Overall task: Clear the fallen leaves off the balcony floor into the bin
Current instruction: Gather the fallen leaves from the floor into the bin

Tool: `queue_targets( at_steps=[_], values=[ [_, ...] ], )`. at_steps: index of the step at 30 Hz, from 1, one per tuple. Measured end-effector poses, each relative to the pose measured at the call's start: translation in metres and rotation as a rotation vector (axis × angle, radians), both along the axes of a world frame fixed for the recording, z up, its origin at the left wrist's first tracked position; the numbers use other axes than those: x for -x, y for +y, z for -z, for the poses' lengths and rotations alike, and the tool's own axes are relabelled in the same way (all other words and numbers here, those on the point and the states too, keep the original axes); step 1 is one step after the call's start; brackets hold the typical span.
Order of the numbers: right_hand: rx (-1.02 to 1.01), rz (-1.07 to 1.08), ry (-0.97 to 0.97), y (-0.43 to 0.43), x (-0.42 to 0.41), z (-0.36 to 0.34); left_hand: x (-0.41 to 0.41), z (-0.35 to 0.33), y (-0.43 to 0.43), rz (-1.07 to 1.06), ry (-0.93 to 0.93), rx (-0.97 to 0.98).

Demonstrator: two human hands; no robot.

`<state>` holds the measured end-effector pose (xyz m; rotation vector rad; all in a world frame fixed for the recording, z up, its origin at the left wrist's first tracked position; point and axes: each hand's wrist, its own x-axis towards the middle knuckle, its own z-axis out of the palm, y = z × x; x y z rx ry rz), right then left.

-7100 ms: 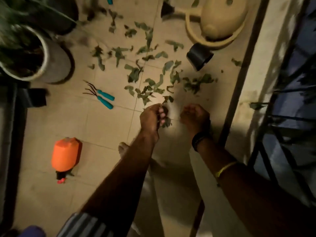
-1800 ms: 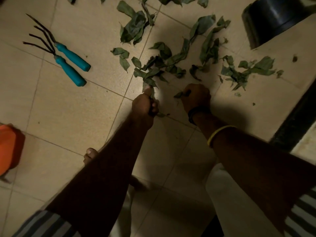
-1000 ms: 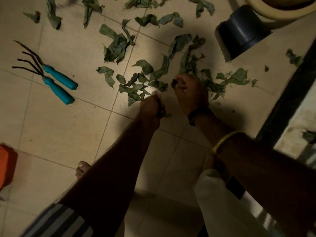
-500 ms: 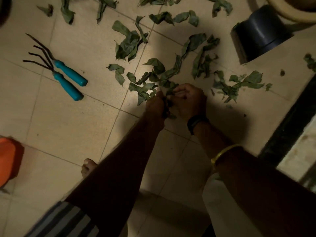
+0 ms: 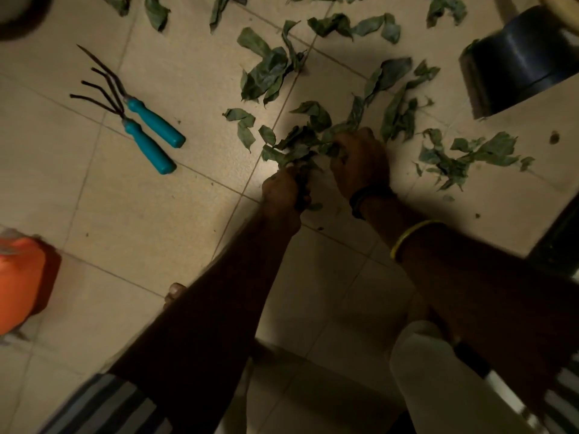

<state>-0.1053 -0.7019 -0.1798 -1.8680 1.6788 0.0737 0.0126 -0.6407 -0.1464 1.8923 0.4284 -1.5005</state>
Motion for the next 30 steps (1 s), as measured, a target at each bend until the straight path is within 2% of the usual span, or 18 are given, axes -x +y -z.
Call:
queue_targets(
  at_steps=[3,7,10,13,16,18,21,23,26,30],
  values=[
    [-0.016,-0.083,0.02,0.0,0.0,0.017,-0.008,0.006,0.011,0.006,0.022,-0.007],
    [-0.004,0.127,-0.191,0.014,-0.011,-0.001,-0.013,0.0,0.018,0.053,0.001,-0.022],
    [-0.09,0.196,-0.374,0.04,-0.031,-0.034,-0.015,-0.013,0.017,0.064,0.048,0.035],
    [-0.179,0.292,-0.448,0.055,-0.045,-0.054,-0.02,-0.024,0.016,0.004,0.15,0.127],
    [-0.279,0.298,-0.512,0.056,-0.051,-0.061,-0.027,-0.033,0.015,0.02,0.082,0.104],
    [-0.249,0.321,-0.5,0.052,-0.052,-0.061,-0.034,-0.033,0.011,0.055,-0.034,0.034],
    [-0.129,0.444,-0.365,0.038,-0.046,-0.046,-0.051,-0.018,0.006,0.142,-0.218,0.011],
    [-0.193,0.49,-0.351,0.03,-0.042,-0.031,-0.059,-0.007,0.004,0.131,-0.275,0.019],
    [-0.33,0.553,-0.482,0.029,-0.051,-0.013,-0.059,0.005,0.002,0.141,-0.204,0.091],
    [-0.441,0.625,-0.492,0.038,-0.071,0.007,-0.04,0.007,0.003,0.323,-0.112,0.115]
  ],
)
